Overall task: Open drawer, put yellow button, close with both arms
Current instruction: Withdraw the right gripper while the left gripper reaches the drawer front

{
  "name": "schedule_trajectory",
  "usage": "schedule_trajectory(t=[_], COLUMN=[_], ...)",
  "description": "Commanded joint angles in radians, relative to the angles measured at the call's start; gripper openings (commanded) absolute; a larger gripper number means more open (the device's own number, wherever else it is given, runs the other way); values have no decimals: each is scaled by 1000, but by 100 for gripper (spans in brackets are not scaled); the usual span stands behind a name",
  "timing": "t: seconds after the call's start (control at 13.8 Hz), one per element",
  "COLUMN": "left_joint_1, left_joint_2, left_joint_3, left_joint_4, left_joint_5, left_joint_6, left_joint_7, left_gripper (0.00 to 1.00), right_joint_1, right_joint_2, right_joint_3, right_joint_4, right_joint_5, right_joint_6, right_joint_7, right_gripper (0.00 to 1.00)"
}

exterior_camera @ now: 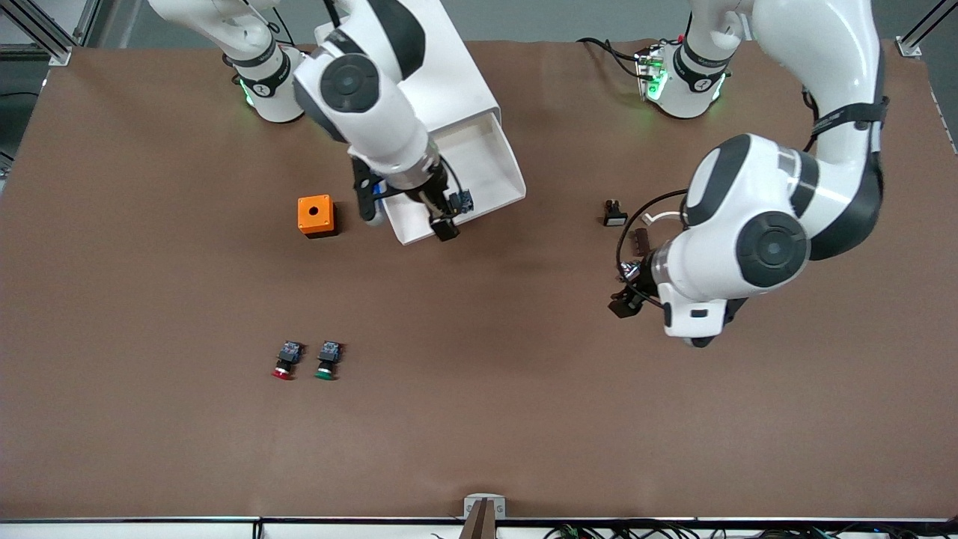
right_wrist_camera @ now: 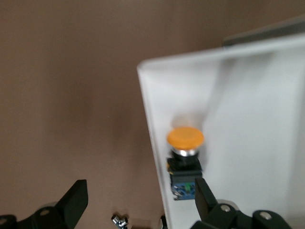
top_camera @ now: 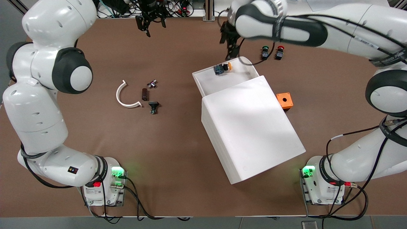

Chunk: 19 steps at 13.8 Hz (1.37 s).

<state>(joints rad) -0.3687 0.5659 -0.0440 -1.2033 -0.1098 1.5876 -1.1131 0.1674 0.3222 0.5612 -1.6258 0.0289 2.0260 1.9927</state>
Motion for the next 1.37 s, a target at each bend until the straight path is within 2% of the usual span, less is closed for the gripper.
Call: schedule_trajectory(t=[0.0,0.07,0.22,0.36,0.58,0.87,1.01,1.3], left_joint_1=[-64,-84,-130,-182,-251,-262,-283,-318], left_joint_2=[29,43,71,95,115,123,121,127], left_joint_3=[1,0,-4,-5,-5,-34,-34,-34], left_joint_4=[-4,-4,-2,-2,-2,-2,-2,-4], left_joint_5=[83,99,98,96,88,29,-16,-43], left_joint_6=[34,40,70,121,169,172,172,195], left_joint_7=[123,137,188,194,184,190,182,179], left_gripper=[99,99,99,99,99,99,99,99], right_joint_1=[-81,-95,-95,-101,-108,-115,-141,-216], right_joint_2=[3,2,-2,0,-9,-54,-80,-136], right_joint_3=[6,-10,-116,-159,-286,-443,-500,-530], right_joint_4=[86,101,157,207,212,204,190,156], right_joint_5=[-9,-12,5,9,42,30,26,23], right_joint_6=[-81,-119,-215,-285,-328,-386,-398,-423], right_joint_7=[-199,-315,-501,-642,-896,-1352,-1571,-1793], right_gripper=[100,100,100,100,100,100,100,100])
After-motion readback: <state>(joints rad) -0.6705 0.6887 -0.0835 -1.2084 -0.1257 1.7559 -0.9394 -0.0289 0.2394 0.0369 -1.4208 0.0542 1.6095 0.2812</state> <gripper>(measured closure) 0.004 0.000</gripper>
